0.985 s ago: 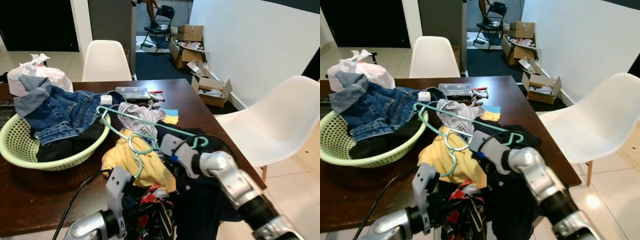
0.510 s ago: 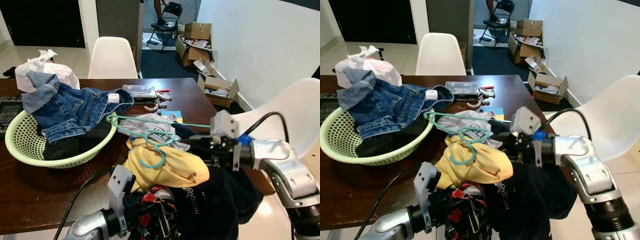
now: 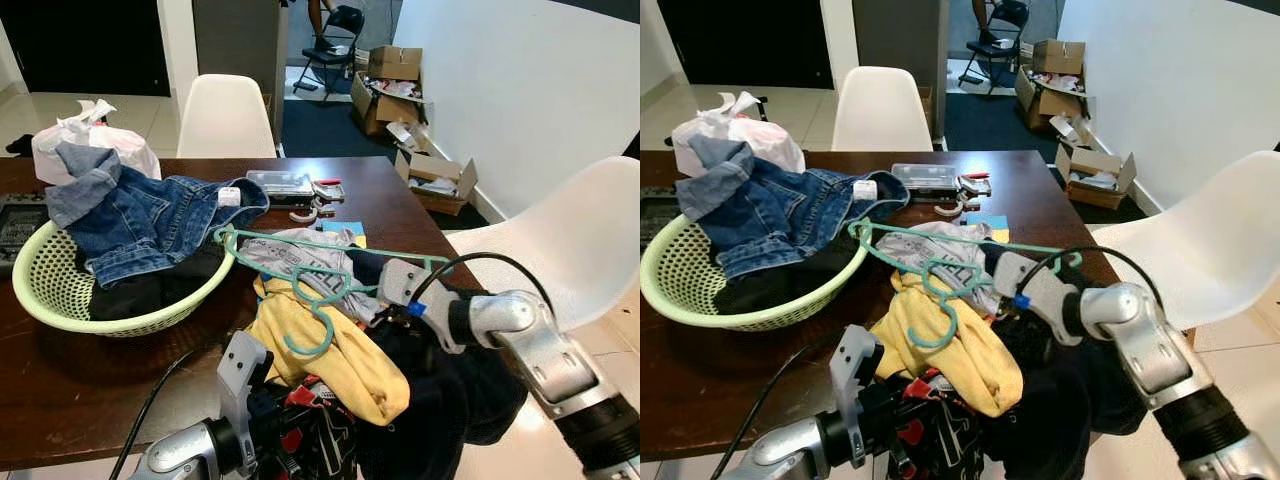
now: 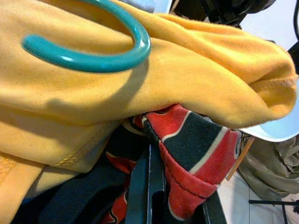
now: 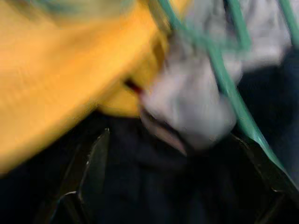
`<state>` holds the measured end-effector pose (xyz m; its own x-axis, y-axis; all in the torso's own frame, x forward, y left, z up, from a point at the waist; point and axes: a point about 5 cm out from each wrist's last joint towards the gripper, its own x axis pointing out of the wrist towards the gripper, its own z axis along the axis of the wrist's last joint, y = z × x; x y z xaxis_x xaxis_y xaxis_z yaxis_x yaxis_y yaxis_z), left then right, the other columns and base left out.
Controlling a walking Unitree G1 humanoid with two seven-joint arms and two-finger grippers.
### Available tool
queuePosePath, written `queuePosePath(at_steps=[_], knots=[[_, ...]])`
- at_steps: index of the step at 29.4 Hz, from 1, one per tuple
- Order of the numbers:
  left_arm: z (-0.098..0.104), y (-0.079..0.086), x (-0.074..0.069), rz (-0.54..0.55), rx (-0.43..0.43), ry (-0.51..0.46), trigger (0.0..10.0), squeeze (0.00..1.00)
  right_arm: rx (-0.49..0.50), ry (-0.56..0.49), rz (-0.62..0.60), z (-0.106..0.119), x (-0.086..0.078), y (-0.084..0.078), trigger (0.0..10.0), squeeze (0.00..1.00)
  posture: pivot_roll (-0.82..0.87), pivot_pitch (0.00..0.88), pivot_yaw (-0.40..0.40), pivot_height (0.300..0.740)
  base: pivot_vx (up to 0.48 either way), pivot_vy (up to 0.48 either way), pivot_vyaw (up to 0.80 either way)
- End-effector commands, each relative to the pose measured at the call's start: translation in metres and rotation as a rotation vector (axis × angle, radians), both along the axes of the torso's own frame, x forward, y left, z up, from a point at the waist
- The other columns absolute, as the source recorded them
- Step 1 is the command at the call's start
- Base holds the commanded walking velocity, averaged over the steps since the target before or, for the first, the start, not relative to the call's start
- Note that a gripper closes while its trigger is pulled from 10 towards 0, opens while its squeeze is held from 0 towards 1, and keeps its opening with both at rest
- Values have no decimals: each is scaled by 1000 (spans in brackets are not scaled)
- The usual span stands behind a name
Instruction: Hang hanger
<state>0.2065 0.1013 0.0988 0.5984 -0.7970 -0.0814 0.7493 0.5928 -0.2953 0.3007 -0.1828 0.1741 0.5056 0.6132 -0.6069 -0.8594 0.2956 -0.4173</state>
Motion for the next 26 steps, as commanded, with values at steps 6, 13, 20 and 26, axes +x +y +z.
queuePosePath(at_steps=[6, 13, 20, 26], knots=[[3, -3, 0, -6, -27, -20, 10000, 0, -119, -20, -104, 5, -2, -35, 10000, 0, 112, 0, -98, 740, 0, 0, 0], [1, -3, -1, -13, -29, -13, 10000, 0, 47, -52, -117, 35, -13, -58, 10000, 0, 105, 0, -89, 740, 0, 0, 0], [0, -2, -1, -13, -26, -8, 10000, 0, 213, -122, -60, 57, -13, -46, 10000, 0, 104, 0, -88, 740, 0, 0, 0], [-9, -3, -6, -32, 10, 16, 10000, 0, 298, -252, 18, 57, 4, 17, 10000, 0, 102, 0, -83, 740, 0, 0, 0]])
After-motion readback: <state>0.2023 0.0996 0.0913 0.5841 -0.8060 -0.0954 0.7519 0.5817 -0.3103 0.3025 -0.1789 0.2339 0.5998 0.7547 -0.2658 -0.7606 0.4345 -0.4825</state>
